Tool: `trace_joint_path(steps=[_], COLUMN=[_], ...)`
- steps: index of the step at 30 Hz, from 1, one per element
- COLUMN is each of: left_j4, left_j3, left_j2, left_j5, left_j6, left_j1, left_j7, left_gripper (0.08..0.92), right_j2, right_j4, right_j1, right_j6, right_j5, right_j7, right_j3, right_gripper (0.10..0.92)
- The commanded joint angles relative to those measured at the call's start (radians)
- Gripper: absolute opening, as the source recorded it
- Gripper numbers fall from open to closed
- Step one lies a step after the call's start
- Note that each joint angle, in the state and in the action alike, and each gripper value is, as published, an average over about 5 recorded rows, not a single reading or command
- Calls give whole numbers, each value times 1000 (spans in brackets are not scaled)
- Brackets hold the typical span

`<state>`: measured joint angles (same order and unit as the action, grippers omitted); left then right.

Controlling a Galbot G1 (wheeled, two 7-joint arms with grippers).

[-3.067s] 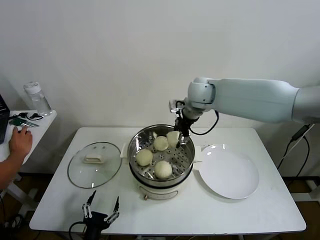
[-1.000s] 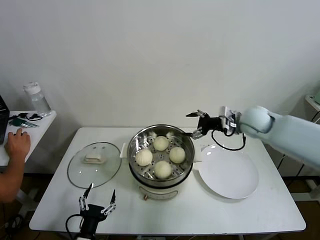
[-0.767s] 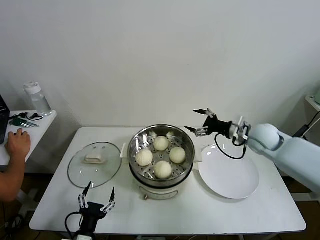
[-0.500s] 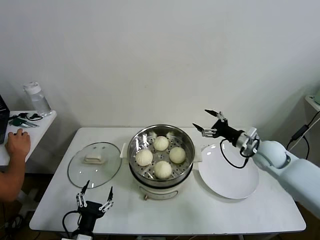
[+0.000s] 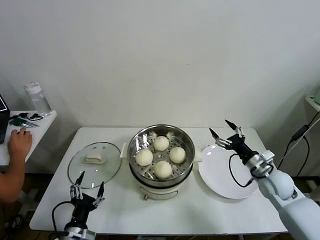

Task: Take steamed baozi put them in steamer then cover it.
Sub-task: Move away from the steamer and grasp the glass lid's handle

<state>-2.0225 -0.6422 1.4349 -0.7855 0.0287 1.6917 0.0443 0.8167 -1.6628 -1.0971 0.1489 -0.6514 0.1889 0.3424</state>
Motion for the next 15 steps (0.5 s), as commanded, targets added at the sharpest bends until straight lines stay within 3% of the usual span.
trace_joint_path(steps=[1, 15], left_j4=[121, 451], left_j3=[-7, -2], left_j2=[-7, -28], left_j5=[-586, -798], left_j6=[2, 57], left_j1=[-144, -402], left_j7=[39, 137], left_gripper=[823, 823], right_j2=[127, 141], right_j4=[-19, 6], right_j1=[-247, -288], right_j6=[-20, -47], right_j5=[42, 86], right_j7=[10, 29], right_j3=[256, 287], right_gripper=[823, 823])
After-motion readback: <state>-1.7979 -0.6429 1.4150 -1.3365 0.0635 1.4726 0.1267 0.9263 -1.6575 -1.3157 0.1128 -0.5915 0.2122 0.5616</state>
